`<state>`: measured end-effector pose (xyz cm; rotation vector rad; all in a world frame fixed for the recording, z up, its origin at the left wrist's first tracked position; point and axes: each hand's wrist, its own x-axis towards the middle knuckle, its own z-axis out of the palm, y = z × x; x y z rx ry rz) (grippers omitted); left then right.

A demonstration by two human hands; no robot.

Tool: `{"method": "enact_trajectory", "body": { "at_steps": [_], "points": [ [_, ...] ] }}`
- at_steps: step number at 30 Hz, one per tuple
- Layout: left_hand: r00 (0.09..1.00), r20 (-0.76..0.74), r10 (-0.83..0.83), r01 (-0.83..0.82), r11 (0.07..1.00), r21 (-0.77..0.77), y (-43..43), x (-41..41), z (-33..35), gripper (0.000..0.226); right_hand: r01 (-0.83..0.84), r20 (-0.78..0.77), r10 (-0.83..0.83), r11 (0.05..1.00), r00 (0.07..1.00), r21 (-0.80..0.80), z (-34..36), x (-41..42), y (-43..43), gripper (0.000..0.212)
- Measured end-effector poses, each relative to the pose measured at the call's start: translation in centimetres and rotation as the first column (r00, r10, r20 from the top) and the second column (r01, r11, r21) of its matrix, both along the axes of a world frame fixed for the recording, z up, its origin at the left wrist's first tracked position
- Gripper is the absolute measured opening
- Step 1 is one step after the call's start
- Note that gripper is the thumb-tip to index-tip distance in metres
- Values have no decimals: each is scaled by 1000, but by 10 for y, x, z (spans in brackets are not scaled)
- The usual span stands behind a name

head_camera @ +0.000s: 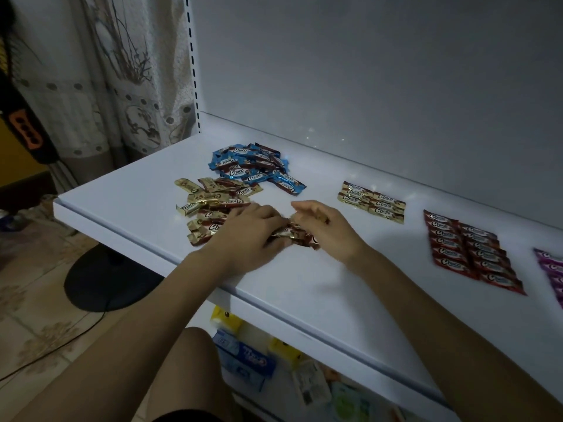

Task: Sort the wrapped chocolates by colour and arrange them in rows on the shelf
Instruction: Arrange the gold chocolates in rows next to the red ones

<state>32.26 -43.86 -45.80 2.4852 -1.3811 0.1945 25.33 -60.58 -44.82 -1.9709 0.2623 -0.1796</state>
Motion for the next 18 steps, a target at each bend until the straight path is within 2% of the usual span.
{"method": "enact_trajectory", "body": {
  "at_steps": [2,4,6,8,11,12,14,16,18],
  "points": [
    [1000,14,-19,19,999,-51,-2,5,-3,42,-98,30,114,940,993,-325,-10,-4,-1,36],
    [1000,8,-13,14,995,-100,-3,10,-7,39,-112,45,159,839,986,-532,-19,-7,-3,48],
    [1000,22,-4,7,990,-141,-2,10,-11,45,-69,81,138,822,987,-566,-22,-7,-4,56],
    [999,49,-9,16,988,-153,-2,11,-14,55,-36,119,136,792,983,-609,-24,-4,-4,52],
    [1000,-18,-16,12,976,-218,-2,14,-13,42,14,172,160,690,972,-724,-24,-2,-2,36],
    [998,-61,-20,3,965,-263,-2,14,-10,37,39,195,152,684,969,-729,-23,-2,-2,32],
    [984,-178,-5,-58,937,-345,-4,14,-3,31,118,267,73,765,961,-633,-20,0,-3,21],
    [942,-336,4,-133,922,-364,-7,16,6,28,187,285,-66,887,956,-423,-16,3,-7,12],
    [895,-446,-9,-175,913,-369,-10,20,13,25,233,265,-164,937,950,-260,-14,7,-10,8]
  ]
}}
